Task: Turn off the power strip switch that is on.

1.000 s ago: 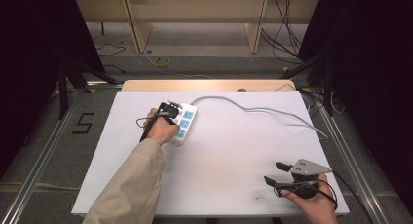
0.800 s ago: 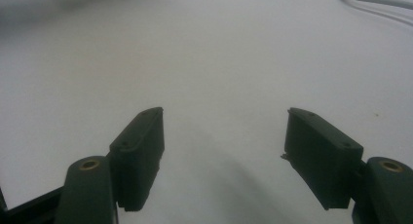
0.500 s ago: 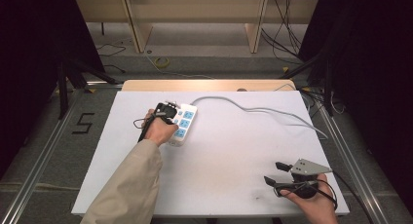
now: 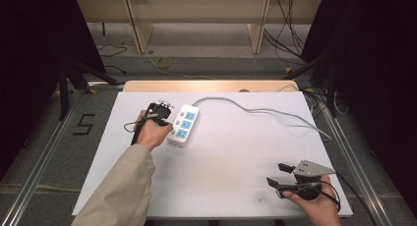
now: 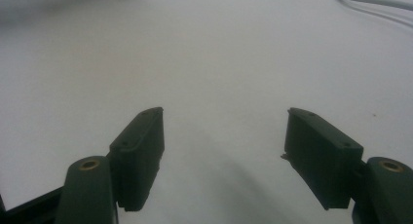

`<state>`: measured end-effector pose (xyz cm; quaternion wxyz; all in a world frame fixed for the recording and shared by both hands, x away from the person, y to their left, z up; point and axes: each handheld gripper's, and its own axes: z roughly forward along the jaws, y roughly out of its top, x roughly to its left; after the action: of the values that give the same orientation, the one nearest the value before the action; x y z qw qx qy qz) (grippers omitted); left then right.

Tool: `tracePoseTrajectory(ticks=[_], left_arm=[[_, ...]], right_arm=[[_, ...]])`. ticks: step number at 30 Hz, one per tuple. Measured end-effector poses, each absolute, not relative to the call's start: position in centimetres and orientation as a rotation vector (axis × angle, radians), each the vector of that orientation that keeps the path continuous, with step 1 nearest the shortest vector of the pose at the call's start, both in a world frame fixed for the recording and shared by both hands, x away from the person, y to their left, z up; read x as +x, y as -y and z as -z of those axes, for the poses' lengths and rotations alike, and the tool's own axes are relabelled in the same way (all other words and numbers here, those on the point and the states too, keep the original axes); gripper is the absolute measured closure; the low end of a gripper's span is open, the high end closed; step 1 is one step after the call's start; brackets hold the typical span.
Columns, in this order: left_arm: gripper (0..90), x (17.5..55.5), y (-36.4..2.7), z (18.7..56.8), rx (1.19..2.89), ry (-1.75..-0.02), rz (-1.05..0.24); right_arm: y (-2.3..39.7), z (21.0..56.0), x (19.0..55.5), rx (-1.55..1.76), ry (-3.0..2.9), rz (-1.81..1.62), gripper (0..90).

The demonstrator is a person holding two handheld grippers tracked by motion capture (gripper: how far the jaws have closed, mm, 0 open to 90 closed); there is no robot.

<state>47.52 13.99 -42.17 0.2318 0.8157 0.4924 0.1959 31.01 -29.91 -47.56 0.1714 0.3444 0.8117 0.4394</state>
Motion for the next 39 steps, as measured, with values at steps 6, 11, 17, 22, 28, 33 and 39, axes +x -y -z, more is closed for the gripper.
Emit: tracePoseTrajectory(ticks=[6, 11, 17, 22, 28, 33, 39], left_arm=[[79.7, 46.1, -14.5, 41.5, 2.186, -1.336, -0.535], [73.2, 45.0, -15.0, 41.2, 2.170, -1.307, -0.547], [59.0, 43.3, -15.8, 40.8, 2.117, -1.255, -0.554], [48.8, 42.1, -16.4, 41.2, 2.082, -1.221, -0.540], [39.5, 40.1, -17.3, 41.9, 2.074, -1.176, -0.575], [34.1, 38.4, -18.0, 43.1, 2.096, -1.100, -0.554], [29.3, 35.9, -18.5, 45.0, 2.095, -1.037, -0.564]], right_arm=[[29.9, 47.6, 31.1, 0.983, -2.304, -1.252, 31.7], [30.0, 47.6, 31.1, 0.987, -2.303, -1.248, 31.7], [30.0, 47.6, 31.1, 0.988, -2.304, -1.245, 31.7], [30.0, 47.6, 31.1, 0.987, -2.305, -1.245, 31.7], [30.0, 47.7, 31.2, 0.989, -2.306, -1.250, 31.7], [30.0, 47.7, 31.1, 0.991, -2.311, -1.248, 31.6], [30.0, 47.7, 31.2, 0.991, -2.306, -1.250, 31.1]])
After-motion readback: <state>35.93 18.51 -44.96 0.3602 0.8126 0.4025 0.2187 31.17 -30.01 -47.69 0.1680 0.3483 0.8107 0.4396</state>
